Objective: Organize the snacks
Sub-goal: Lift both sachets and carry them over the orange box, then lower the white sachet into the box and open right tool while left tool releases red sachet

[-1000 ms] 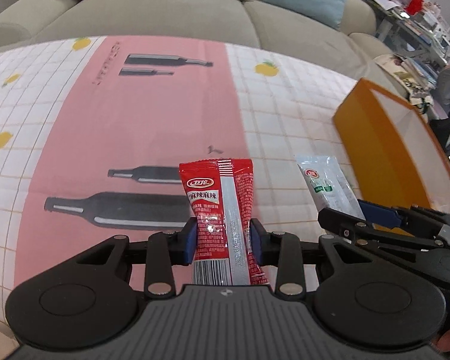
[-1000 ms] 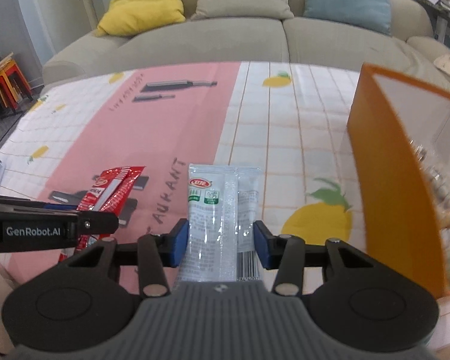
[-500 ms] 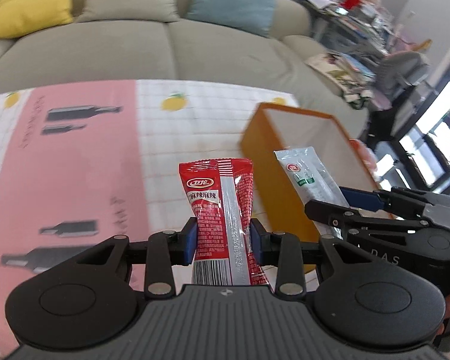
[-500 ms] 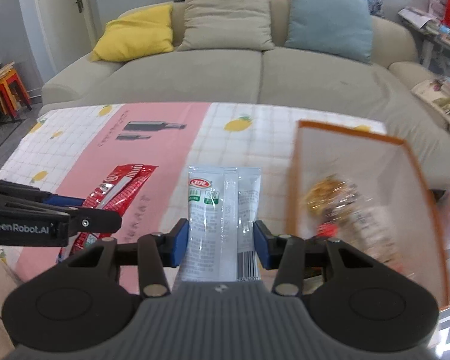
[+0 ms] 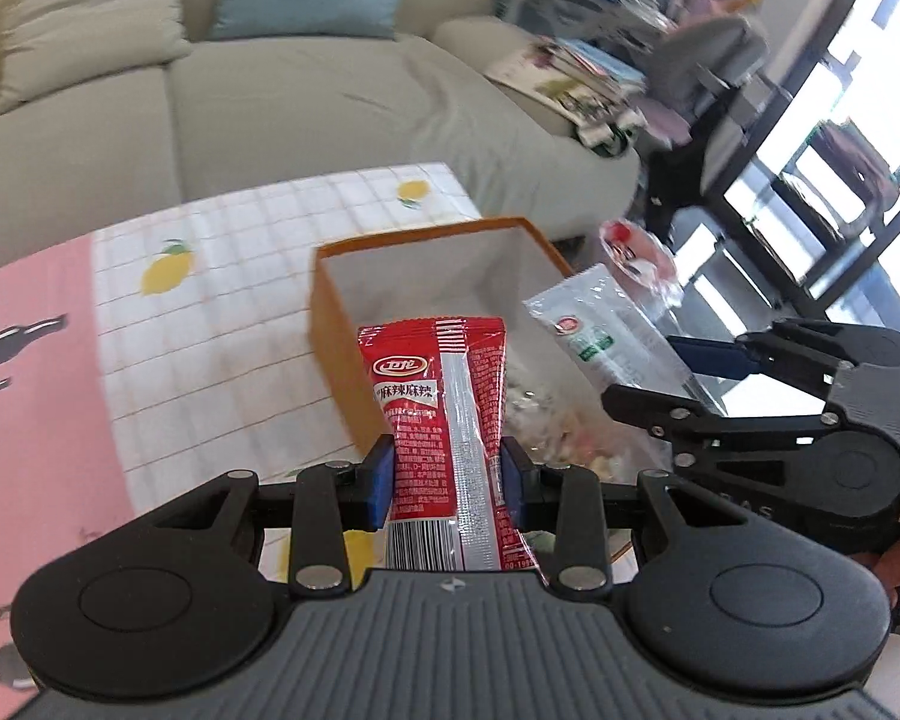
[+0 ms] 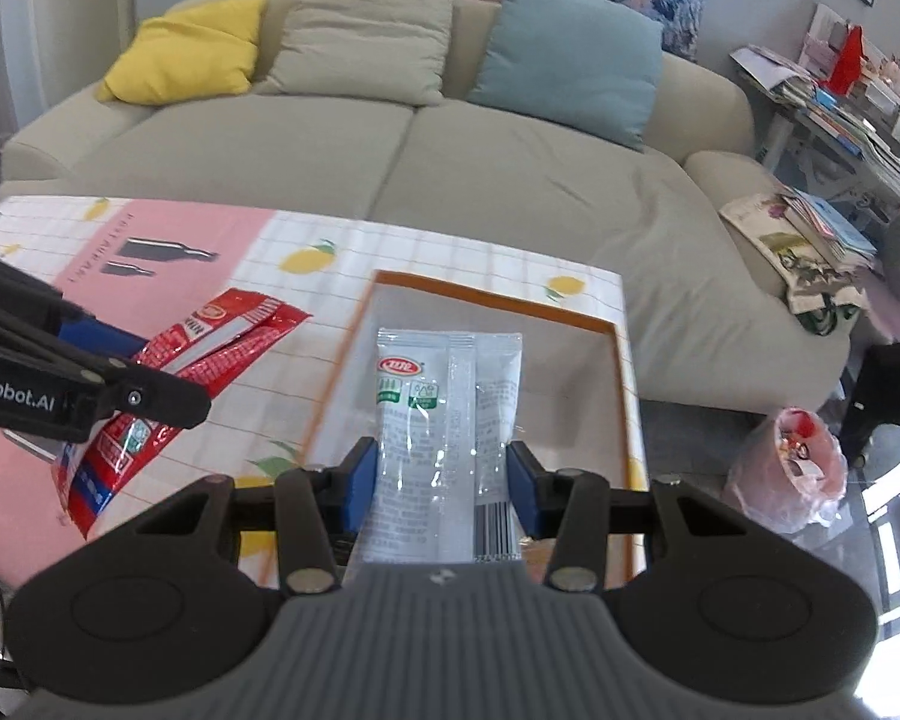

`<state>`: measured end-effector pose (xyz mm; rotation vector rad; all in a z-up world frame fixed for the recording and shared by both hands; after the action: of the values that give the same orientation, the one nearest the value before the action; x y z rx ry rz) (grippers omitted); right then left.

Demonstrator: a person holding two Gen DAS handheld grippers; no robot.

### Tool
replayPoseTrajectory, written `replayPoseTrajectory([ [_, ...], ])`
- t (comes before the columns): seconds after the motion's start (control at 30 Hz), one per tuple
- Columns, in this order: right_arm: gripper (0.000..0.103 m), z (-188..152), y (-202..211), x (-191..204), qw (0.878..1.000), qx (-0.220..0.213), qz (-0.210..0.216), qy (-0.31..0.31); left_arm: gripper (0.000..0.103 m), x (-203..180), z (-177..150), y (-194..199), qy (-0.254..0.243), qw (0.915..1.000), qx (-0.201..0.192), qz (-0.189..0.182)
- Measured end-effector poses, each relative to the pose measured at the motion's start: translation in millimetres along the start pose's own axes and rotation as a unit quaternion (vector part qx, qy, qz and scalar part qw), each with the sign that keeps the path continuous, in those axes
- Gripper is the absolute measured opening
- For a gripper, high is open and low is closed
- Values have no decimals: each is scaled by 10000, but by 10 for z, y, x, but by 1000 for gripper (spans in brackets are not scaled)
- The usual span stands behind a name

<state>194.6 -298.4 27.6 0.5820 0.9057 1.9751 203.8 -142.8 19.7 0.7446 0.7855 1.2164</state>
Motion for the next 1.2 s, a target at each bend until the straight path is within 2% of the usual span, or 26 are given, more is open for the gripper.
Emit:
replayPoseTrajectory([
  [0.17, 45, 10, -189, -328, 9996, 150, -12, -231, 40, -123, 165, -281, -153, 9994, 297, -128],
  [0.43, 45, 23, -530, -668, 9991, 401, 37, -118, 40, -167, 434, -743, -318, 9975, 606, -158],
  [0.7, 45, 67, -930, -892, 9960, 820, 223, 266, 40, -326, 674, -1132, -722, 9941, 808, -105],
  [0.9, 45, 124, -1273, -972, 9933, 948, 326, 582, 40, -341, 818, -1369, -933, 9918, 871, 74],
  [1.07, 45, 101, -1567, -1000, 9879, 1204, 107, 973, 40, -324, 850, -1506, -1200, 9885, 881, 277],
  [1.2, 46, 86, -1677, -1021, 9855, 1277, 172, 1107, 40, -325, 870, -1588, -1238, 9878, 902, 274],
])
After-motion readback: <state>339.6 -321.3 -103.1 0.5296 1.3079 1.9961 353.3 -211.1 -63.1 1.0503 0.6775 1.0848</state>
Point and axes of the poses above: each gripper's, at about its wrist camera, not at the fingertips, and y roughly against the way its jaws point, x to its left, z to its top, the point moved 3 cm from there along -y, roughly the way its jaws point, and after that the axes turned 12 degrees about z, right-handed, at the moved point
